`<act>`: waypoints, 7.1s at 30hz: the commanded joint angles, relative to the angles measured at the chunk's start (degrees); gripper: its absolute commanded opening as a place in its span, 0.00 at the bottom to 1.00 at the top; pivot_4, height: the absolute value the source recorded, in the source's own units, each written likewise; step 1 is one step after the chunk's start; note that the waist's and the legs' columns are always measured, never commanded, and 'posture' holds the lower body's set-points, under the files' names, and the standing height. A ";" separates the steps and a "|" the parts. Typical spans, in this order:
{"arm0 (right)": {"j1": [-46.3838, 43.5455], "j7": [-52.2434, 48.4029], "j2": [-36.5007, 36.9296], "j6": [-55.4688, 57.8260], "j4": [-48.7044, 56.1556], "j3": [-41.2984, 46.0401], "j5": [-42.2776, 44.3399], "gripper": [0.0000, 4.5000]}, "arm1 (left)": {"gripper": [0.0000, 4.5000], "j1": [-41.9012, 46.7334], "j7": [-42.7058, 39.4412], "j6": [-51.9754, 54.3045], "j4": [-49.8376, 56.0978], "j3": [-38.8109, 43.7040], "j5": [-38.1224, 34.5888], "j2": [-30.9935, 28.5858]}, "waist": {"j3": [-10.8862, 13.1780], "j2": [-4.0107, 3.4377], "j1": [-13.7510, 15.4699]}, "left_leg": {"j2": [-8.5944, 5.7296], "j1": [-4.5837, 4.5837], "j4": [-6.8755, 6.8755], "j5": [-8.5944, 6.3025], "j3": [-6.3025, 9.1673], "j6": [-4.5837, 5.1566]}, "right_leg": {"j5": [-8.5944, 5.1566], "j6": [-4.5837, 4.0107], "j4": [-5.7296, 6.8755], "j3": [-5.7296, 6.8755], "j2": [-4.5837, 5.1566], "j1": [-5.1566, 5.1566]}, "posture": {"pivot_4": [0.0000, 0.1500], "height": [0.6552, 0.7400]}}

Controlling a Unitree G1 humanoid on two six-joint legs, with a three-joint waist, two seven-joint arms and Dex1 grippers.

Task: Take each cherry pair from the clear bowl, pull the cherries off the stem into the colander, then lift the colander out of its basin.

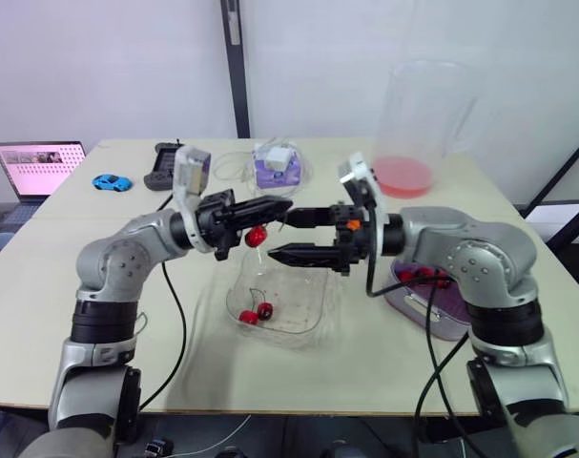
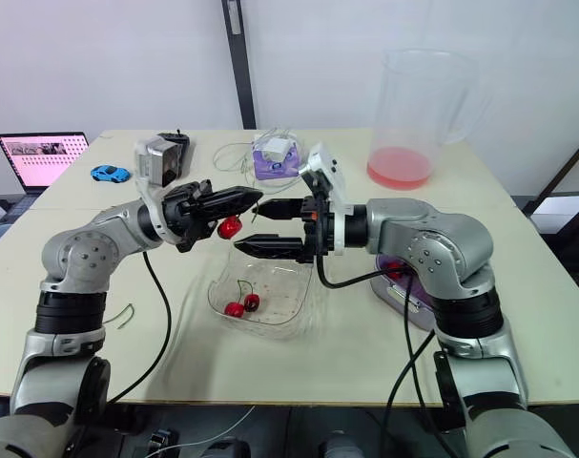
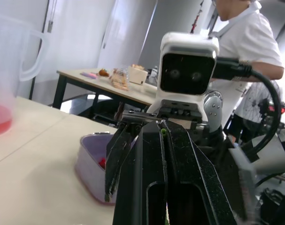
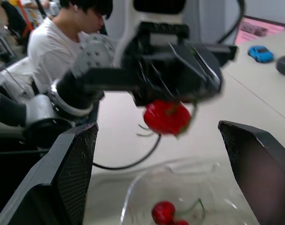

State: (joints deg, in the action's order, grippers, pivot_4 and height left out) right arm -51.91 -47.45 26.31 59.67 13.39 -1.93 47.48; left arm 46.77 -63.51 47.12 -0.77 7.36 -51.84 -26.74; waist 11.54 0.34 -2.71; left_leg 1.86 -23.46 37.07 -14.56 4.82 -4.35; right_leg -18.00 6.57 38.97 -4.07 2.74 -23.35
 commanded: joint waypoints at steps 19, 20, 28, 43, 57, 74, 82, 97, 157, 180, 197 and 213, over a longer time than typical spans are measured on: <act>-2.82 2.54 -5.53 1.13 -3.39 -0.72 0.98 0.28 | 0.00 -0.48 1.32 -0.11 3.70 0.17 -1.28 1.49 | 0.00 0.00 -0.03 | 0.00 0.00 -0.01 -0.03 0.00 0.05 | 0.00 0.00 0.03 0.00 0.00 -0.03 | 1.00 0.92; -2.85 2.51 -5.46 1.08 -3.42 -0.69 0.95 0.28 | 0.00 -0.53 1.35 -0.15 3.68 0.17 -1.25 1.46 | 0.00 0.00 -0.03 | 0.00 0.00 -0.01 -0.03 0.01 0.05 | 0.00 0.00 0.03 0.00 -0.01 -0.03 | 1.00 0.92; -2.67 1.80 -4.39 1.54 -3.53 -1.17 0.72 0.28 | 0.00 -0.39 1.17 -0.43 3.23 0.33 -0.92 1.06 | 0.00 0.00 0.02 | 0.00 0.00 -0.01 -0.03 0.01 0.06 | 0.00 0.00 0.04 0.00 -0.01 -0.03 | 1.00 0.92; 1.78 -1.01 0.83 5.59 -0.17 -7.43 -1.37 0.28 | 0.00 0.37 0.85 -1.83 1.53 0.33 -0.25 0.86 | 0.00 0.00 0.05 | 0.00 0.00 -0.02 -0.05 0.02 0.09 | 0.00 0.00 0.03 0.00 -0.01 -0.03 | 1.00 0.92; 6.72 -6.31 24.23 6.13 -0.13 7.55 -0.85 0.28 | 0.00 -1.06 0.29 -2.75 1.25 1.18 -0.08 -1.64 | 0.01 0.01 0.46 | -0.04 -0.04 -0.01 -0.08 0.00 0.14 | 0.00 0.00 -0.07 0.01 0.03 -0.01 | 1.00 0.92; 29.42 -15.80 48.61 -16.06 -14.23 7.69 -23.05 0.33 | 0.00 -2.60 -1.33 -4.35 0.16 0.48 1.91 -2.50 | 0.04 -0.03 -0.02 | 0.01 0.11 -0.02 -0.16 -0.12 0.28 | 0.00 0.01 -0.22 -0.10 -0.05 0.13 | 1.00 0.92; 26.31 -18.34 49.72 -12.34 -10.34 9.89 -20.51 0.97 | 0.00 -2.84 -1.73 -3.90 0.61 0.60 2.07 -2.98 | 0.04 -0.03 0.43 | -0.01 0.05 0.00 -0.15 -0.12 0.26 | 0.00 0.01 -0.29 -0.08 0.01 0.14 | 1.00 0.92; -7.30 -16.66 23.61 -1.95 2.23 4.94 1.80 0.97 | 0.00 -16.84 5.92 0.58 9.12 11.75 0.56 -14.57 | 0.05 -0.02 0.23 | 0.06 0.03 -0.05 -0.15 -0.02 0.26 | 0.00 0.00 -0.30 0.00 -0.02 0.12 | 1.00 0.92; -7.39 -2.66 6.93 6.61 1.46 -16.75 -13.03 1.00 | 0.99 -34.31 -6.00 -15.54 16.29 13.67 10.68 -32.28 | 0.04 0.04 -0.25 | 0.07 0.02 -0.14 -0.13 -0.11 0.23 | -0.01 -0.04 0.00 -0.05 -0.03 -0.12 | 1.00 0.92; -0.25 -4.31 -2.08 -14.49 -7.54 -34.93 -37.28 0.62 | 1.00 -38.63 -6.51 -13.54 17.60 13.13 10.61 -32.57 | 0.04 0.06 -0.93 | 0.06 0.02 -0.10 -0.13 -0.04 0.22 | -0.02 -0.05 0.06 -0.01 -0.04 -0.12 | 1.00 0.92; -1.02 -8.06 -1.01 -14.77 -9.95 -35.82 -42.64 0.53 | 1.00 -37.76 -6.00 -13.24 18.32 11.99 10.83 -31.70 | 0.04 0.06 -1.20 | 0.06 0.02 -0.11 -0.13 -0.03 0.22 | -0.02 -0.05 0.06 0.00 -0.04 -0.12 | 1.00 0.92; -1.49 -10.72 3.59 -28.91 -3.30 -30.80 -46.97 0.14 | 1.00 -34.60 -4.55 -11.50 16.91 12.03 8.60 -29.25 | 0.04 0.06 -1.02 | 0.05 0.01 -0.09 -0.13 -0.02 0.22 | -0.02 -0.05 0.06 0.01 -0.02 -0.10 | 1.00 0.92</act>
State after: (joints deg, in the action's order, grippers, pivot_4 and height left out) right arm -51.98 -57.07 28.91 35.08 6.67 -35.08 1.11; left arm 10.96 -68.49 35.14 15.77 18.67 -41.66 -55.98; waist 11.58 0.40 -3.73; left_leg 1.91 -23.45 36.99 -14.69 4.79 -4.13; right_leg -18.02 6.53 39.03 -4.06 2.72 -23.44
